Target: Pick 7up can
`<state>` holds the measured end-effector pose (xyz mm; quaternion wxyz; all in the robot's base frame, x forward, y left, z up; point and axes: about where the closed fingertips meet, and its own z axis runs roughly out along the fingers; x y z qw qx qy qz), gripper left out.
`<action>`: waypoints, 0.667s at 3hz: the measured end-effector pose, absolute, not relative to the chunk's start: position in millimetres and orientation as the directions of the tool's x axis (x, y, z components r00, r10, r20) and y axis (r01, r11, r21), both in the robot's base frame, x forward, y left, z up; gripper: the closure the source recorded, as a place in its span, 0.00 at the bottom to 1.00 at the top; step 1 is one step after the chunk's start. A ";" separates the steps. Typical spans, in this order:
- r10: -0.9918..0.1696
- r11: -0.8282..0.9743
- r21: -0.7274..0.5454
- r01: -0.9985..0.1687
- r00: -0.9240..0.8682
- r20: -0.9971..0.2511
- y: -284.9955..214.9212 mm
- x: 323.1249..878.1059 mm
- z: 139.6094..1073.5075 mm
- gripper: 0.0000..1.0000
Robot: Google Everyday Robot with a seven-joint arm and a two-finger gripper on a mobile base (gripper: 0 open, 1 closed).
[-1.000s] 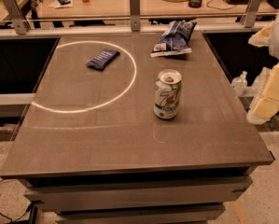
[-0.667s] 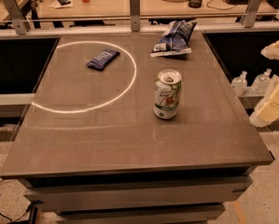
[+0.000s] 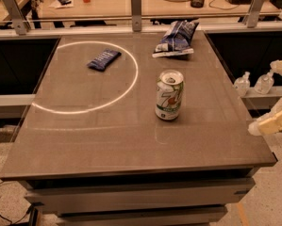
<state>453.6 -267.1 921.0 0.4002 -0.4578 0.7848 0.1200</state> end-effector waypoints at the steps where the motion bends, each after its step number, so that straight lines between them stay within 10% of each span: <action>1: -0.504 0.541 -0.169 -0.824 -0.156 -0.850 -245.7 451.8 926.5 0.00; 2: -0.387 0.528 -0.143 -0.837 -0.088 -0.918 -226.0 451.7 931.8 0.00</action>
Offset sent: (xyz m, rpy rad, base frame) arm -0.0039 0.0542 0.0163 0.4573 -0.2153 0.1208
